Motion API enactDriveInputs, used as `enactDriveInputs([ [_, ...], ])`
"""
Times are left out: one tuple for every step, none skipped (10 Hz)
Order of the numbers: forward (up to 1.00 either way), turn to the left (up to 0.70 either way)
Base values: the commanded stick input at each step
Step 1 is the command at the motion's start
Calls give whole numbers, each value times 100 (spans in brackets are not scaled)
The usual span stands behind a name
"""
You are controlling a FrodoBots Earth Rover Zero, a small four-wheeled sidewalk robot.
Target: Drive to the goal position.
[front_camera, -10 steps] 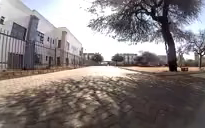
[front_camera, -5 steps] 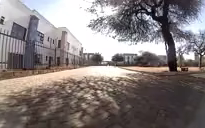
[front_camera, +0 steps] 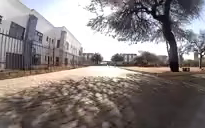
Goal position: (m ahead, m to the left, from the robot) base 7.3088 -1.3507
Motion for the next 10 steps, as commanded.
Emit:
enactDriveInputs([
  [100, 0],
  [100, 0],
  [100, 0],
  [100, 0],
  [100, 0],
  [100, 0],
  [100, 0],
  [100, 0],
  [100, 0],
  [100, 0],
])
